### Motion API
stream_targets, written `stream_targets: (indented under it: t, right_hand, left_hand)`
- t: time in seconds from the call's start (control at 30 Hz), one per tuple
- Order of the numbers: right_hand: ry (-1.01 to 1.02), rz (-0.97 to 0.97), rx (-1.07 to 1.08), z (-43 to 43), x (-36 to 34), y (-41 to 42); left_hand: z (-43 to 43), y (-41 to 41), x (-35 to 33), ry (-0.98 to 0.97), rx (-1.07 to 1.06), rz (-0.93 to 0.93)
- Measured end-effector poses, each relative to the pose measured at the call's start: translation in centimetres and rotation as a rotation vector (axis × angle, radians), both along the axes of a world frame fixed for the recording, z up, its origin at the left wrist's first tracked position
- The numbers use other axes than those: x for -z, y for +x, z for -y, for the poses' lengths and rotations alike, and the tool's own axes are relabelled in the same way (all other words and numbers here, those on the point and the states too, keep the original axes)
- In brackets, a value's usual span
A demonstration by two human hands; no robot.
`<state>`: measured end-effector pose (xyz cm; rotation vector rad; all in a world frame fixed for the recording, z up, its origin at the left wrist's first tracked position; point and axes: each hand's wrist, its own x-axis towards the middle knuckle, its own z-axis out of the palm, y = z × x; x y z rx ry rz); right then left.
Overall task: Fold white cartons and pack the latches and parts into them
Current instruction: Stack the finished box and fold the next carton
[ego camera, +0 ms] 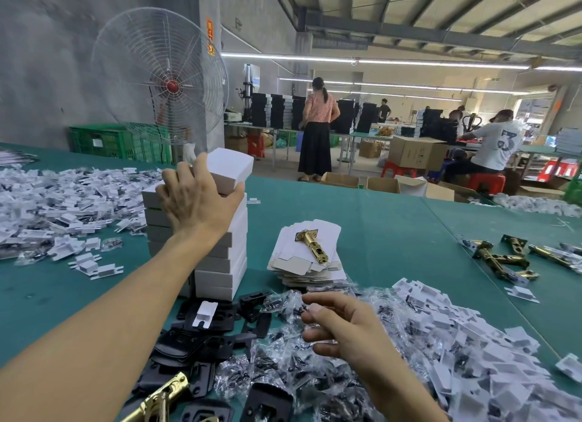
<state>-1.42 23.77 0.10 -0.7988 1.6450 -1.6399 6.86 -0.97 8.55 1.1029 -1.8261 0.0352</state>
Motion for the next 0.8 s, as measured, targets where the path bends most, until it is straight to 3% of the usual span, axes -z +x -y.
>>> stream_targets:
  t: [0.37, 0.57, 0.8]
  right_hand:
    - [0.012, -0.024, -0.003, 0.0, 0.0, -0.1]
    - [0.002, 0.001, -0.002, 0.0, -0.1, 0.1]
    - [0.000, 0.011, 0.001, 0.1, -0.2, 0.3]
  left_hand:
    - [-0.6, -0.1, -0.2, -0.054, 0.043, -0.137]
    - [1.2, 1.0, -0.8, 0.128, -0.005, -0.378]
    - [3.7, 2.9, -0.2, 0.261, -0.063, -0.432]
